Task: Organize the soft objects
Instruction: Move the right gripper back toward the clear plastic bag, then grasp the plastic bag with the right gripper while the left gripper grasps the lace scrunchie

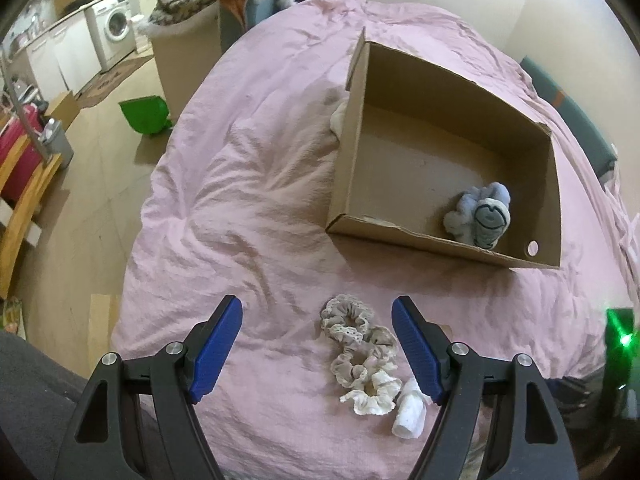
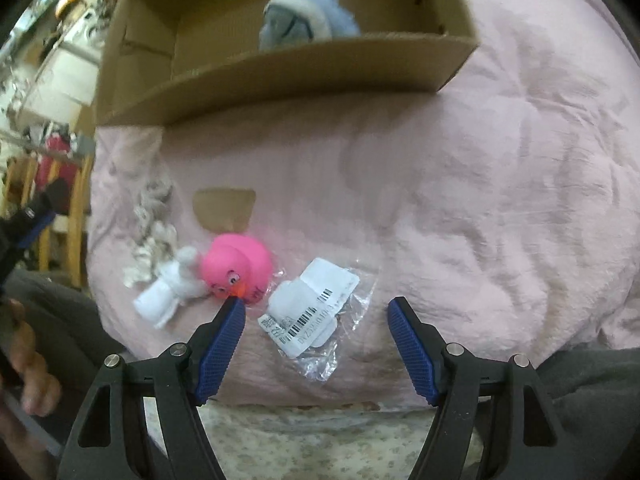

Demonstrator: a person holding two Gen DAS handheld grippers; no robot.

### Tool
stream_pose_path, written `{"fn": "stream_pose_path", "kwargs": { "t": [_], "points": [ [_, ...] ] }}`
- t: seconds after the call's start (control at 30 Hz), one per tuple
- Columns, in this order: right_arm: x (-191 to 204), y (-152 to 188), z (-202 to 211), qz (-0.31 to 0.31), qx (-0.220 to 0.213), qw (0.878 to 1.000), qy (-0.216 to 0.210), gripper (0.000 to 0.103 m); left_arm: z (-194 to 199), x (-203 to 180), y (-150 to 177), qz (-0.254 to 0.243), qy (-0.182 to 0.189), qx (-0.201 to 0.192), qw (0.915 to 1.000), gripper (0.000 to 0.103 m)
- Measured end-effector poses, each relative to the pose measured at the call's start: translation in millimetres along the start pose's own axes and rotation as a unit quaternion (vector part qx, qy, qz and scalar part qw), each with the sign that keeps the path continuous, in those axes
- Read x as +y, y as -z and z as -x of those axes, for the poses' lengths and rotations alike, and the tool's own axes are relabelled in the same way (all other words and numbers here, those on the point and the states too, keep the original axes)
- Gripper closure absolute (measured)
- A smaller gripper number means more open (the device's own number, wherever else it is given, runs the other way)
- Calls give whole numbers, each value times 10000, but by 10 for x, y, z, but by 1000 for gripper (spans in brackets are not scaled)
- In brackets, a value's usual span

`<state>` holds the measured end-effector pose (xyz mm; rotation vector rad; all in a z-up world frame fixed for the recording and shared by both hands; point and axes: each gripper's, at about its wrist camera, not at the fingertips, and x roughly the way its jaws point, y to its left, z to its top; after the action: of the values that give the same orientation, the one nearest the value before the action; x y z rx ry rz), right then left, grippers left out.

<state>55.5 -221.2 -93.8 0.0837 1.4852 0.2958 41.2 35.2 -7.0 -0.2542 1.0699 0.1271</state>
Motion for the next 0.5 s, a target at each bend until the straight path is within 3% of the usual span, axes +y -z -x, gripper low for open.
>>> {"fn": "stream_pose_path", "kwargs": {
  "t": [0.17,0.2,0.27,0.5],
  "points": [
    [69,-14,-137,215,133,9994,222,28,-33,100,-23,217,0,71,9997,28],
    [75,-16,-150,239,136,9993,251,33,-44,129,-33,284,-7,88,9996,28],
    [88,-34,-162,263,111,9991,307,59,-68,201,-50,453,-47,121,9989,28],
    [-15,-60,18,-31,-256,9996,82,69,-159,330,-52,708,-107,321,9969,28]
  ]
}}
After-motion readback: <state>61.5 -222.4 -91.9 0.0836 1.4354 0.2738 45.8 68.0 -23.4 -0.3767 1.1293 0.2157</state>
